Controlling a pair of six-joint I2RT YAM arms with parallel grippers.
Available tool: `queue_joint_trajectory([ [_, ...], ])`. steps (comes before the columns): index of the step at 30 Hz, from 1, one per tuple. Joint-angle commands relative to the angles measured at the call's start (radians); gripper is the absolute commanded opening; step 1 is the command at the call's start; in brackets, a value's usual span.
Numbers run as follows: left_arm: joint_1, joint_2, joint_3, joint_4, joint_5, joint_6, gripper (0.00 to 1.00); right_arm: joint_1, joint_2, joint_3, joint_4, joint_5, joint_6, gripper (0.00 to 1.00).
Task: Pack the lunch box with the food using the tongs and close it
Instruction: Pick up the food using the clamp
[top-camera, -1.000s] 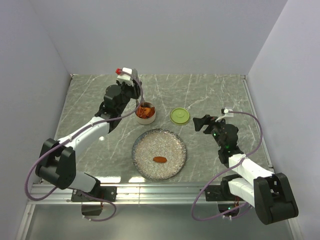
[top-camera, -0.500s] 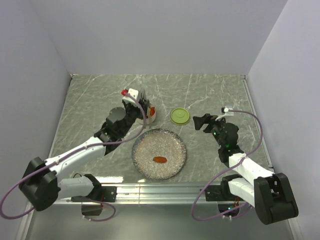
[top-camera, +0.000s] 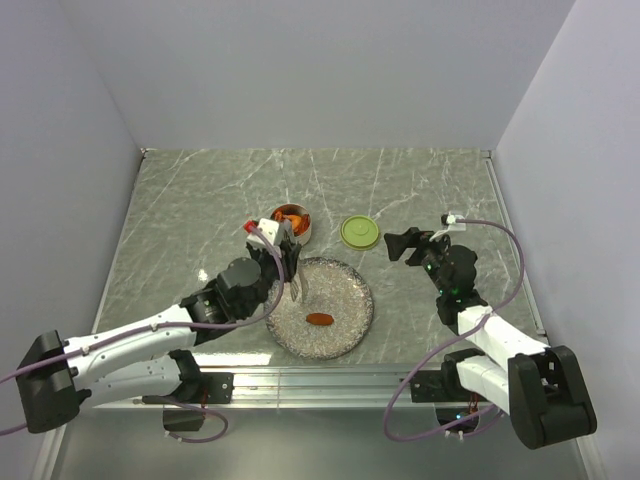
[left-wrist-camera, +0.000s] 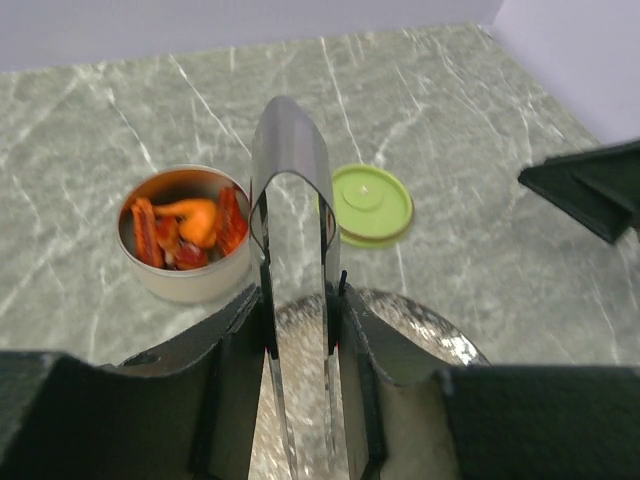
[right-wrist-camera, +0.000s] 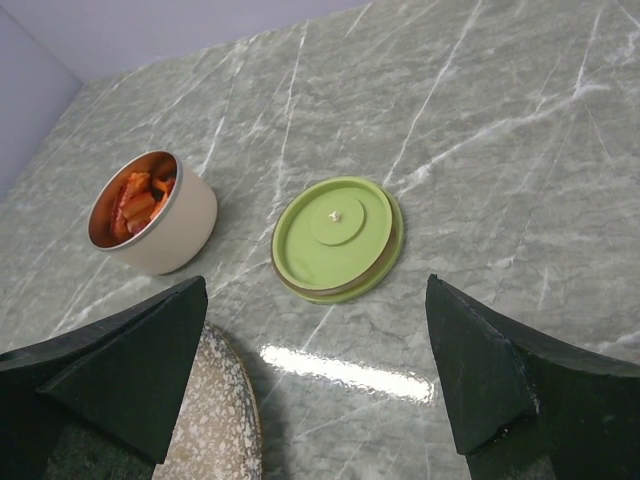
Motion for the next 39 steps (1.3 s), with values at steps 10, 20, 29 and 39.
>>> queue_joint_trajectory([
  [10, -0.249, -0.136, -0.083, -0.057, -0.212, -0.096, 0.38, 0.009, -0.104, 0.02, -0.009, -0.02, -0.005, 0.97],
  [20, -0.334, -0.153, -0.145, 0.091, -0.177, 0.044, 0.4, 0.012, -0.155, -0.023, -0.012, -0.026, 0.004, 0.97],
  [29, -0.352, -0.298, -0.237, 0.239, 0.091, 0.223, 0.41, 0.012, -0.164, -0.032, -0.016, -0.028, 0.007, 0.97],
  [39, -0.344, -0.279, -0.212, 0.242, 0.28, 0.335, 0.41, 0.012, -0.149, -0.023, -0.021, -0.017, 0.004, 0.97],
])
